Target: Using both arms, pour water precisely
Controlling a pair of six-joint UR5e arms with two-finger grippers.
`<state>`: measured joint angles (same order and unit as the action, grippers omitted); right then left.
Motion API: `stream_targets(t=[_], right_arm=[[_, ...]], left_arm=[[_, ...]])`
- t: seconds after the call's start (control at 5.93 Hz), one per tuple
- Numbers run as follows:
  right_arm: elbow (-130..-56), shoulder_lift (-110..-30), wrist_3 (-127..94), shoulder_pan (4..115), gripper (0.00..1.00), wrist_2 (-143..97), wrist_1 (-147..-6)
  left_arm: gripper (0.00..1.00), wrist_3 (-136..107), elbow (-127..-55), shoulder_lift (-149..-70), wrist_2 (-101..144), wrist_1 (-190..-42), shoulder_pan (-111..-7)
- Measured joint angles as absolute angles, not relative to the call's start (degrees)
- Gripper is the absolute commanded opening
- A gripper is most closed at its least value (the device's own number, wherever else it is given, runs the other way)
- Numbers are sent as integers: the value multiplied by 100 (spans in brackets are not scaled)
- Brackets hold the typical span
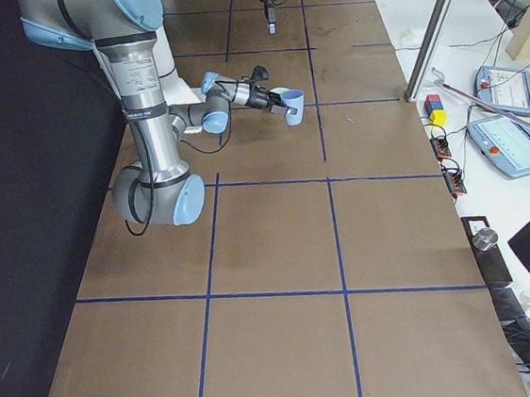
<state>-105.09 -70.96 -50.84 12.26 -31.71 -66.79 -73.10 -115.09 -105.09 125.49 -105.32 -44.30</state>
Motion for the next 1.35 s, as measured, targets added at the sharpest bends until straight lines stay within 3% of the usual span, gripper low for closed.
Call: stream_targets(t=[0.34, 1.35], right_arm=[[-10339, -6694, -4843, 1021, 3, -2875, -7154], [-9587, -6003, -3819, 1132, 3, -3155, -8063]], left_arm=[[100, -7315, -11530, -10464, 12570, -10538, -4430], [100, -7329, -11647, -10453, 12568, -10531, -4431]])
